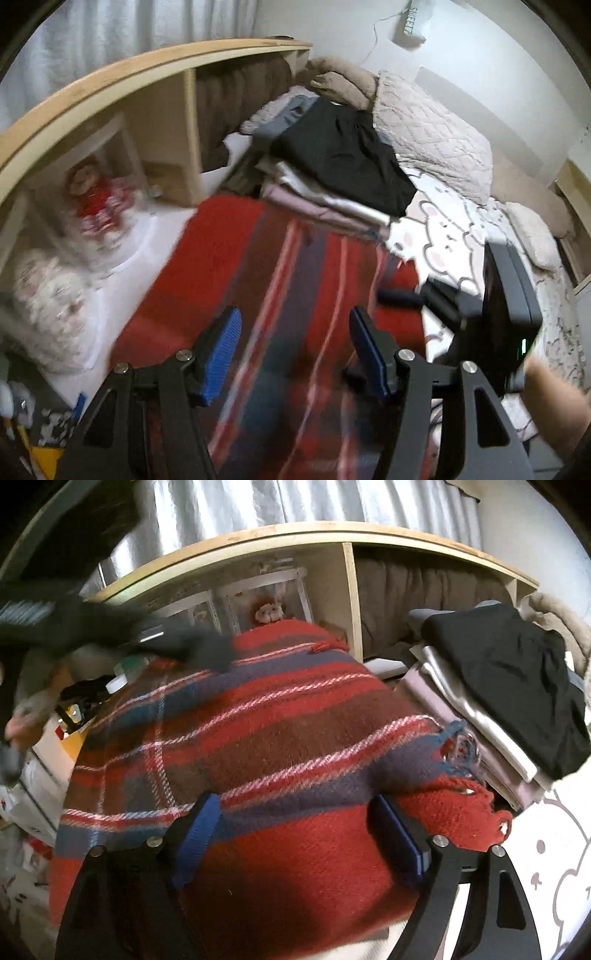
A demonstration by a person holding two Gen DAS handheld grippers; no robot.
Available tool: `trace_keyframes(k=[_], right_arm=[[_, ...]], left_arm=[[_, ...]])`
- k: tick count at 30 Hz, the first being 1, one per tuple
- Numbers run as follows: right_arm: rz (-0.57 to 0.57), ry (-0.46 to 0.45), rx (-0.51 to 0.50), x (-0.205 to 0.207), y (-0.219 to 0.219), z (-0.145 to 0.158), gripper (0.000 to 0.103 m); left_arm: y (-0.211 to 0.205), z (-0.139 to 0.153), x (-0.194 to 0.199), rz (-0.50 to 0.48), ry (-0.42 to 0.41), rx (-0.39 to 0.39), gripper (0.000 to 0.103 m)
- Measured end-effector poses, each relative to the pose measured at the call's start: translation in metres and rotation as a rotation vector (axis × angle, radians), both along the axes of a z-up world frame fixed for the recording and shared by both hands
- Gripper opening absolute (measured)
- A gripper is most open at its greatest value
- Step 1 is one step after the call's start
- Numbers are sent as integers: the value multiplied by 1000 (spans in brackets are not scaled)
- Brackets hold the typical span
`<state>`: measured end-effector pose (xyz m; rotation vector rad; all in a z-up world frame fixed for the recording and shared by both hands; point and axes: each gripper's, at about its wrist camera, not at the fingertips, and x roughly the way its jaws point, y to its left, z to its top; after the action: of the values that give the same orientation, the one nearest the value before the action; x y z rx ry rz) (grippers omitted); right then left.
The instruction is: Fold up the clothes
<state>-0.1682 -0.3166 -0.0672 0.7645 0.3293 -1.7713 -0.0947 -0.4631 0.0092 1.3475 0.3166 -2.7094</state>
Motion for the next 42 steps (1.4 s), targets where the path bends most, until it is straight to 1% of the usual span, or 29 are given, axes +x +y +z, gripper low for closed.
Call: trace_keyframes(k=[2,4,7,9,10,11,12,13,16,19,20,21,22,24,26,27,29,30,33,36,39,42], right_arm=[[16,3,7,-2,-4,-2,89],[31,1,12,-4,-5,-3,89],[33,16,5,4,6,10,89],[21,65,-45,22,20,25,89],[29,107,-83,37,29,33,89],[58,158,-115,57,37,38,89],[86,194,-117,73,42,39,89],[111,221,-107,86,45,37,89],[147,340,4,115,42,11,89],[130,385,61,122,40,0,89],[113,357,53,121,42,5,89],[90,320,17,121,50,16,89],[66,287,-27,122,59,29,89],[18,232,-122,125,83,49,90],[-44,218,-151,129,103,59,102],[-76,215,-160,132,113,63,103],[-136,221,-160,136,130,69,103],[-152,226,-146,138,137,70,103],[-190,229,-120,144,156,72,103],[-240,228,-110,148,175,75,103],[-273,194,-122,148,186,79,103],[-308,179,-137,150,199,85,103]], left_arm=[[-8,-3,22,19,2,-9,60],[-20,-10,43,58,-1,-10,60],[-41,-25,66,124,-10,28,60],[-54,-39,74,155,-19,72,61],[-57,-44,76,162,-16,85,61],[-59,-48,78,167,-10,96,61],[-60,-50,79,171,2,105,62],[-60,-52,80,175,13,111,63],[-57,-55,83,181,37,116,65],[-46,-47,91,203,76,86,65],[-41,-43,96,218,96,65,65],[-36,-38,102,231,118,45,66],[-29,-33,110,242,147,25,78],[-12,-24,126,253,201,1,92],[6,-15,141,261,249,-15,93],[15,-11,148,265,269,-23,93],[34,-4,162,276,294,-36,101],[44,0,168,278,311,-44,103],[81,13,188,269,382,-78,103],[111,23,201,269,417,-120,103],[141,32,213,266,445,-158,103],[162,37,221,297,466,-174,103]])
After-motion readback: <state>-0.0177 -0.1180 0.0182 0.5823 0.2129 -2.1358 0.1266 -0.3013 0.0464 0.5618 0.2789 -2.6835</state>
